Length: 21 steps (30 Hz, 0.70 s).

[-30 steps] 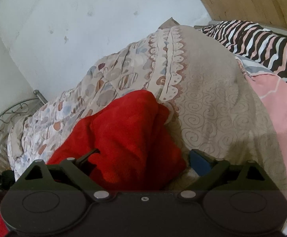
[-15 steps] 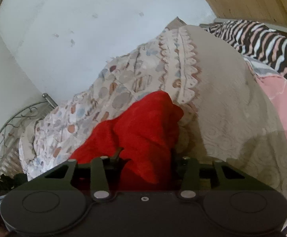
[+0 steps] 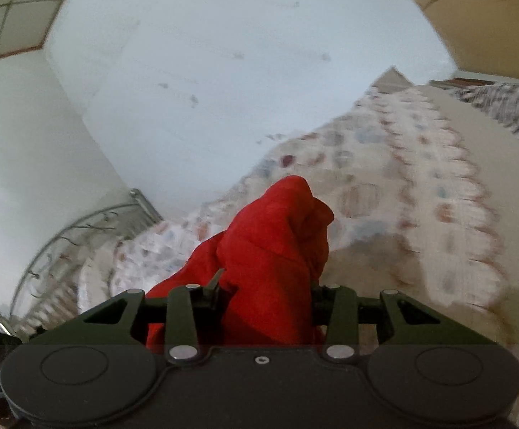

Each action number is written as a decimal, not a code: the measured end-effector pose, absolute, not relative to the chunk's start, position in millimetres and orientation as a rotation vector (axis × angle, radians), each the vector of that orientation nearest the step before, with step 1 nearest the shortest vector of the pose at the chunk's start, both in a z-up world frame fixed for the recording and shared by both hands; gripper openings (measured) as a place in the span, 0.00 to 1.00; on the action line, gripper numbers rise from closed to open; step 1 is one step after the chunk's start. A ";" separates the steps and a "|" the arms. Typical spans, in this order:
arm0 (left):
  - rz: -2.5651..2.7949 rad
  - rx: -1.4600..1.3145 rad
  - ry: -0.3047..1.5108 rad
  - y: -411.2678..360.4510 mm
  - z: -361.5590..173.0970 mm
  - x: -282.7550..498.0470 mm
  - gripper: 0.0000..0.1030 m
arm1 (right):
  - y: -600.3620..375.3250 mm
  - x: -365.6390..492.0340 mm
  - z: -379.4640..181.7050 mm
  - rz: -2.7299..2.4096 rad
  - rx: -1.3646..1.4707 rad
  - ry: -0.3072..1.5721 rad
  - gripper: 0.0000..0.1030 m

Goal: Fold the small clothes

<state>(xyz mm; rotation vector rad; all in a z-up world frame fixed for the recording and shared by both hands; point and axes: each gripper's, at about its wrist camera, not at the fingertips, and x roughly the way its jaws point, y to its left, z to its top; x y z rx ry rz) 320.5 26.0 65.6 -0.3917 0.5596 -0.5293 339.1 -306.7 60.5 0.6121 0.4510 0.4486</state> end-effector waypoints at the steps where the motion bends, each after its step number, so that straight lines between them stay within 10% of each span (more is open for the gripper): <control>1: -0.505 -0.393 0.559 36.5 66.9 323.7 0.44 | -294.4 349.0 61.8 0.465 0.612 0.451 0.41; 12: -0.236 -0.381 0.710 125.6 -7.5 361.3 0.49 | -159.1 435.7 -5.2 0.497 0.472 0.680 0.43; 21: -0.099 -0.276 0.637 112.5 -1.3 345.5 0.79 | -163.5 413.1 -5.7 0.468 0.343 0.614 0.62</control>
